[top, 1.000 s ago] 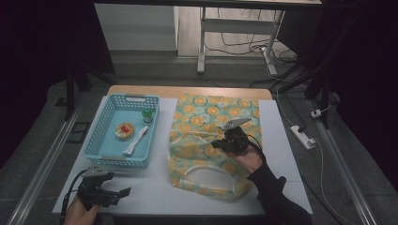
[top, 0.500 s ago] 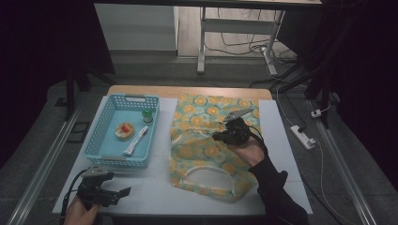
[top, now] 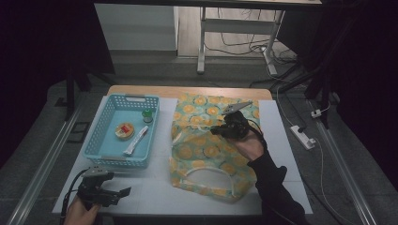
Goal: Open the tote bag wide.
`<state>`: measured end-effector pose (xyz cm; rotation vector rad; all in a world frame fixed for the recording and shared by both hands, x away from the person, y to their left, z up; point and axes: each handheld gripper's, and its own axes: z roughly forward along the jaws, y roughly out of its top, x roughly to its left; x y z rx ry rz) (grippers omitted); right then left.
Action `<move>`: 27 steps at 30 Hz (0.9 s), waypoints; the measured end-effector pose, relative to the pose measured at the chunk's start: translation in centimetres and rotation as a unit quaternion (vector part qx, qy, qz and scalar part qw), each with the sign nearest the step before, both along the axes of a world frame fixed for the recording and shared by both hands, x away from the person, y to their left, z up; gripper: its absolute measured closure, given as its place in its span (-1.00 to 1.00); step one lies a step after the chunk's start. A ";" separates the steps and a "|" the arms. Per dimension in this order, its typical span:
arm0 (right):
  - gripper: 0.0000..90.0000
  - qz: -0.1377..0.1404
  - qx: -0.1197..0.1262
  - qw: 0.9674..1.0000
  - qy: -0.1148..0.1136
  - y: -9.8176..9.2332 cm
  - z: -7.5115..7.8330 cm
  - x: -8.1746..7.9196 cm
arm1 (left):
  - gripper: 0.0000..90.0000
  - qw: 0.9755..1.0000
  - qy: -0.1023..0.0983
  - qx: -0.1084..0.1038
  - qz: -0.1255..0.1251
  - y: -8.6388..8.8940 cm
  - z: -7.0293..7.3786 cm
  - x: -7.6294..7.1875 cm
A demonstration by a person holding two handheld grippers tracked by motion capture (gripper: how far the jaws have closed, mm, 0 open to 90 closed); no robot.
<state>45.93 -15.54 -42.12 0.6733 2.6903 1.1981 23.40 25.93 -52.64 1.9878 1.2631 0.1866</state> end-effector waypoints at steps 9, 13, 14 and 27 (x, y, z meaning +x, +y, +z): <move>0.99 0.000 0.008 1.000 -0.013 0.1 1.6 0.4 | -0.95 1.000 0.000 0.000 -0.001 0.1 0.0 0.0; 0.99 0.001 0.006 1.000 -0.016 0.4 2.0 0.5 | -0.95 1.000 -0.001 0.000 0.001 0.0 0.0 0.0; 0.99 0.001 0.005 1.000 -0.017 0.5 2.1 0.5 | -0.95 1.000 0.000 0.000 0.000 0.1 0.0 0.0; 0.99 -0.001 0.011 1.000 -0.024 0.7 3.2 0.9 | -0.95 1.000 0.000 -0.001 0.001 0.1 0.0 -0.1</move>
